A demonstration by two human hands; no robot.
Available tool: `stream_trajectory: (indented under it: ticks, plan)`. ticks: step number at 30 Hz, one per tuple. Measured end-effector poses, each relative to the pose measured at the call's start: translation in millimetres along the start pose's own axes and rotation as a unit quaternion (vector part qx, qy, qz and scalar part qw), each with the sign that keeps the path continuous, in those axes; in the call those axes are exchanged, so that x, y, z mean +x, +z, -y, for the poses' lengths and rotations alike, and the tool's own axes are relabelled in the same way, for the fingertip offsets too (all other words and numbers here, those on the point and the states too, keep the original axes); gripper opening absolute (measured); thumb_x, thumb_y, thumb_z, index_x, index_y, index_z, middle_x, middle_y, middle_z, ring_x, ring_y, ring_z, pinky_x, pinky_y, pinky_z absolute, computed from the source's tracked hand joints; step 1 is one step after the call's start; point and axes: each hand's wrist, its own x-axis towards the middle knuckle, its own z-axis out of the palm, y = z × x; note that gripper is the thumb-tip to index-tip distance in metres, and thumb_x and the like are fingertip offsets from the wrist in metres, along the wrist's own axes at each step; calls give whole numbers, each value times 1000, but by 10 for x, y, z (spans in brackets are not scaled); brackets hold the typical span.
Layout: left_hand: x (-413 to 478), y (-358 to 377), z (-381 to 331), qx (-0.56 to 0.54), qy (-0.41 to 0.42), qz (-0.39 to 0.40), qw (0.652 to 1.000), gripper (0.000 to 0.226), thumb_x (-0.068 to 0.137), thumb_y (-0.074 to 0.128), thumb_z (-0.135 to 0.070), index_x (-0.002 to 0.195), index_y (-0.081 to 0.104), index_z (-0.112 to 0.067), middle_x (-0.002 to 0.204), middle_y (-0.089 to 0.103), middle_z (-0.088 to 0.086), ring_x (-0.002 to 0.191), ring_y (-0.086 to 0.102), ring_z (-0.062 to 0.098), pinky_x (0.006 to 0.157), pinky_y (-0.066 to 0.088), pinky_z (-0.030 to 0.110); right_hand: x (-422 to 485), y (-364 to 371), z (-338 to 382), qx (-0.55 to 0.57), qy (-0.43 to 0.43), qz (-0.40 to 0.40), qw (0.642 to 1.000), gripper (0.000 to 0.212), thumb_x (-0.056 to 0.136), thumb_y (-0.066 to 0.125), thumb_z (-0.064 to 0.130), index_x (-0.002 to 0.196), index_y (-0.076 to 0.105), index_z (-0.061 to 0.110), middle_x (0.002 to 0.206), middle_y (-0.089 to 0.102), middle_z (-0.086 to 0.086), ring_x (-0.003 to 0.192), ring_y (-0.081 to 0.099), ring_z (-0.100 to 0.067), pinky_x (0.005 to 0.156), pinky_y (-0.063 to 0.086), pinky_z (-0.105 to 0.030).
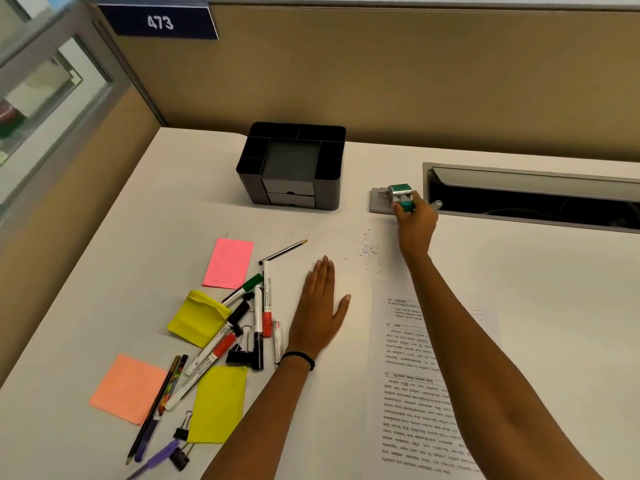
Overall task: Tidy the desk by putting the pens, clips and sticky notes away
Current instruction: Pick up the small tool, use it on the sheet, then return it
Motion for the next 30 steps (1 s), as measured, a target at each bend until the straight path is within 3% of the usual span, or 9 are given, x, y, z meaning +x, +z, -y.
stream_trajectory:
  ticks: [11,20,30]
  plan:
    - [3,7,5,-12,-1,-8,1000,67,97,38,-38,146,2,-11,158,4,6,145,-4,14,119,5,29,6,229,-88,-38,5,-28,999,48,91,57,25,133,44,5,131,53,-17,119,51,-30,101,47,-39]
    - [-9,13,6,-15,0,-11,1000,68,96,39,-38,147,4,-10,158,7,7,145,-3,14,119,6,31,-20,236,-120,-87,9,-7,996,52,93,53,29,137,39,7,134,48,-19,123,47,-32,103,42,-39]
    - [-10,23,16,-15,5,-2,1000,66,97,37,-40,146,2,-12,157,5,6,145,-3,14,119,3,31,-168,115,-88,-102,-12,14,995,50,93,52,30,136,41,7,131,51,-19,116,51,-34,101,46,-43]
